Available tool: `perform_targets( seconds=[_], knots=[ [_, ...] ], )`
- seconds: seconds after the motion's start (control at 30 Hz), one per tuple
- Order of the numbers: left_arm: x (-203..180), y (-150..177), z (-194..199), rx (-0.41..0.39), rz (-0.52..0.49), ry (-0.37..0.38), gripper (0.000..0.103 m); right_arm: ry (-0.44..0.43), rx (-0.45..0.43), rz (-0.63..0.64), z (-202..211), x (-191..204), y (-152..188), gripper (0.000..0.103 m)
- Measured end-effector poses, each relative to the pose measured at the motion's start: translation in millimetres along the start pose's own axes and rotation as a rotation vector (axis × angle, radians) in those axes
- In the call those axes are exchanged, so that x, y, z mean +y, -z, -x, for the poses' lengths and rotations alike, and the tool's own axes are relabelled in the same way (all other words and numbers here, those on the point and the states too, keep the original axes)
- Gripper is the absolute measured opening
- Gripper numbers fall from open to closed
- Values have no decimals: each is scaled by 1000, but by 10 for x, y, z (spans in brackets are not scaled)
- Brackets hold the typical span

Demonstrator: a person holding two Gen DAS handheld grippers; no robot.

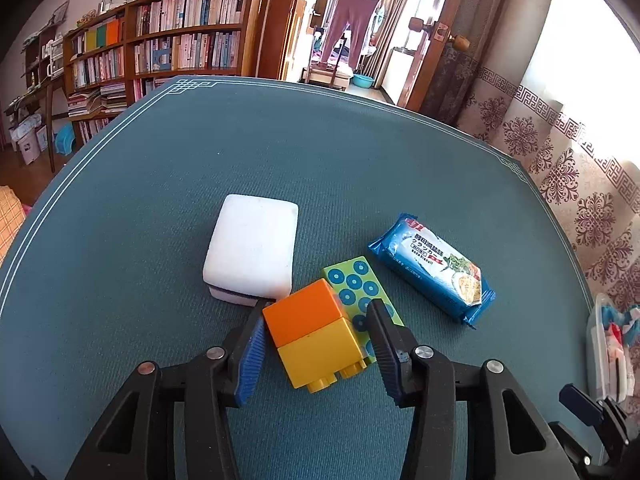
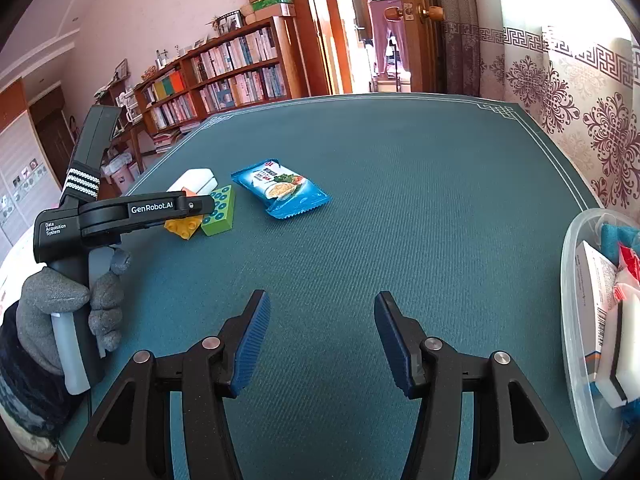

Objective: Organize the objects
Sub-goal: 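Grasp the orange-yellow toy brick with the left gripper while the right grasps the blue cracker packet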

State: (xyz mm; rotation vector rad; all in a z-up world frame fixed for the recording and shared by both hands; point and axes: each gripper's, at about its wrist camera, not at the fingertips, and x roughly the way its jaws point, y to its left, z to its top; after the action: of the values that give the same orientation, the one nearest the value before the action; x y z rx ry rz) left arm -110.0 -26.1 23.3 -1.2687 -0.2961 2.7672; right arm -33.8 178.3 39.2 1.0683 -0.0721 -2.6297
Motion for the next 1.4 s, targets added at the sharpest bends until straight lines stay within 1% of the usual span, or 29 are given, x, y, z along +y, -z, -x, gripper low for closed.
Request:
perform_targets(
  seconds=[0.03,0.1,0.23,0.4,0.57,0.73,0.9,1.1,1.23,1.4],
  knots=[
    [7,-3,9,-2,3,10,39,0,1,1,-21,6,-11,56],
    [40,-7,24,-1,11,17,36,2,5,3,-64,27,-19,56],
    [75,1,39,4,21,26,33,4,13,7,-153,54,-62,56],
    [87,38,115,4,12,32,33,2,21,14,-232,105,-78,56],
    [91,112,145,24,-21,0,33,4,28,15,-304,114,-123,56],
    [132,151,128,27,-22,-24,33,-13,29,13,-414,149,-239,56],
    [127,169,124,17,-30,-29,33,-24,12,67,-561,248,-444,56],
    [157,170,123,10,-22,-19,34,-29,27,139,-837,357,-698,56],
    [152,174,118,3,-30,-25,34,-41,42,189,-996,418,-844,62],
    [156,173,112,-3,-30,-20,36,-43,59,232,-1162,485,-954,62]
  ],
)
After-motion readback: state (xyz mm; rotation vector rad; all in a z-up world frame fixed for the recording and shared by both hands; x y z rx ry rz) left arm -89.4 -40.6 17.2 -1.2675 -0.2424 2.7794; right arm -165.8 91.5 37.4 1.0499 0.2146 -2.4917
